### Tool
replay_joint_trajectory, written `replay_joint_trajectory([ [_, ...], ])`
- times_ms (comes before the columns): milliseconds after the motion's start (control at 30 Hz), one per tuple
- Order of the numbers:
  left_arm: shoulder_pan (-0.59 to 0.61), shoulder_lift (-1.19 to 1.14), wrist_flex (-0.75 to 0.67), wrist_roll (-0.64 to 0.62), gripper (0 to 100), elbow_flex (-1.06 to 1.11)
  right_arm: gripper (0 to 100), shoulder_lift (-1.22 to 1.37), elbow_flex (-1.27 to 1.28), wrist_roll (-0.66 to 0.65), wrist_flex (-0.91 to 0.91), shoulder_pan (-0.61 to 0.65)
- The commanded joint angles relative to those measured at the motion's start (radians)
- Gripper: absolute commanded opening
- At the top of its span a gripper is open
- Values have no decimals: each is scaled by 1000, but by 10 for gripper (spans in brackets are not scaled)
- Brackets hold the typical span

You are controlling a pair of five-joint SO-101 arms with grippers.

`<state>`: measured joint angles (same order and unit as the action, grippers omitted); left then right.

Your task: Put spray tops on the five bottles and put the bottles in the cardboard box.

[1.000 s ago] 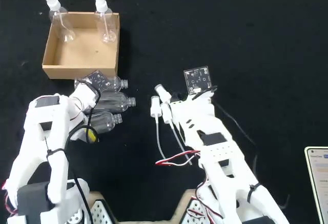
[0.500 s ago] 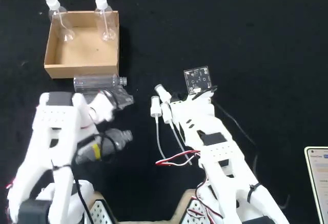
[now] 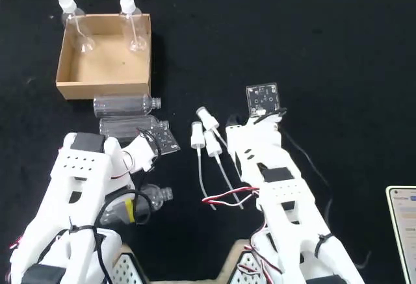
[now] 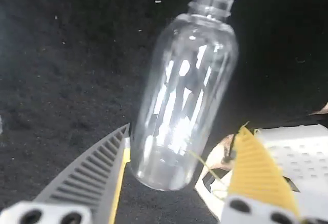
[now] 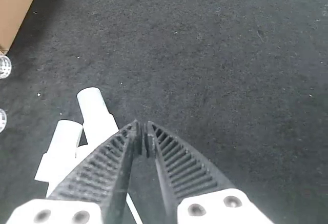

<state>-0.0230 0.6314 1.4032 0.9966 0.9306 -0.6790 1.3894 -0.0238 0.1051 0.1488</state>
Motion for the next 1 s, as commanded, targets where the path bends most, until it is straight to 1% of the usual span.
replay_joint_trajectory([
  [0, -21, 23, 58, 8, 284, -91, 11, -7, -35, -9, -31, -20],
  [67, -39, 23, 86, 5, 279, -124, 11, -7, -47, -9, -28, -32],
  [200, -120, 23, 117, 2, 283, -142, 11, -4, -53, -6, -29, -87],
  [333, -154, 12, 14, -6, 284, -120, 11, -4, -54, -8, -29, -101],
  [433, -162, 12, -107, -58, 284, -82, 11, -2, -54, -8, -29, -101],
  [500, -168, 12, -147, -72, 284, -70, 11, -2, -54, -8, -29, -100],
  [633, -208, 12, -150, -98, 284, -67, 11, -2, -54, -8, -29, -98],
  [800, -216, 11, -158, -95, 284, -64, 11, -2, -54, -8, -29, -98],
  [967, -217, 11, -169, -92, 284, -5, 11, -2, -54, -8, -29, -98],
])
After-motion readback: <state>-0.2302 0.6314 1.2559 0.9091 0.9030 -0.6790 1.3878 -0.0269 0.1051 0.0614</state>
